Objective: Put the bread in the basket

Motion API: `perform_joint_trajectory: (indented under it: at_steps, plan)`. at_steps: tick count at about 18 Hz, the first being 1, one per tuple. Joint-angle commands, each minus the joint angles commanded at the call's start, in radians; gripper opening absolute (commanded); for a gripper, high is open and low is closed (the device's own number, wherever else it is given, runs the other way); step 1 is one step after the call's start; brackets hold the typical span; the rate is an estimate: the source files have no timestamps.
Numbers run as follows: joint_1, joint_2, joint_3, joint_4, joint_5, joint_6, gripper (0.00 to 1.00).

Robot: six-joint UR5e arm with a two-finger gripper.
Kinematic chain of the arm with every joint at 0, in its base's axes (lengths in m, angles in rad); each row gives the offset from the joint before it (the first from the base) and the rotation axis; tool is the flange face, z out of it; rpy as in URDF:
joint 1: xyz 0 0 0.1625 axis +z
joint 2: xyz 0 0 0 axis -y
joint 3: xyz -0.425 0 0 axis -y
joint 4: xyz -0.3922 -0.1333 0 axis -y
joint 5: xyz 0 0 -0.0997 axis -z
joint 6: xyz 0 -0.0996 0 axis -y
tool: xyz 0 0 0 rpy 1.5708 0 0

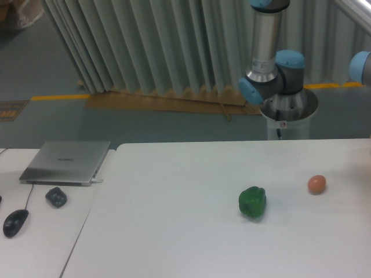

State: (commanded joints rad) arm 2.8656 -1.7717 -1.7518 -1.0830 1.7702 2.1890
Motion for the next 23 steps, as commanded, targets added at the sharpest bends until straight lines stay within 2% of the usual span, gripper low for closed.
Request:
perform_joint_trajectory:
  at_steps: [2,4,8,13,15,17,19,20,23]
  plan:
    - [-0.04,-0.017,0.005,0.005,0.009,-0.046,1.0]
    - [-0.019,-0.009,0.005,0.002,0.003,-0.029,1.0]
    - [-0.022,-0.009,0.006,0.003,0.002,-0.031,1.0]
    - [-0.009,-0.011,0.06,-0.006,-0.024,-0.034,1.0]
    - [0.018,-0.009,0.078,-0.009,-0.058,-0.046,1.0]
    - [0.052,-0.009,0.107,-0.059,-0.159,-0.048,1.0]
    - [0.064,-0.014,0.199,-0.189,-0.198,-0.07,1.0]
    - [0.054,-0.021,0.227,-0.231,-0.198,-0.106,1.0]
    - [-0.024,-0.029,0.232,-0.232,-0.19,-0.169,1.0]
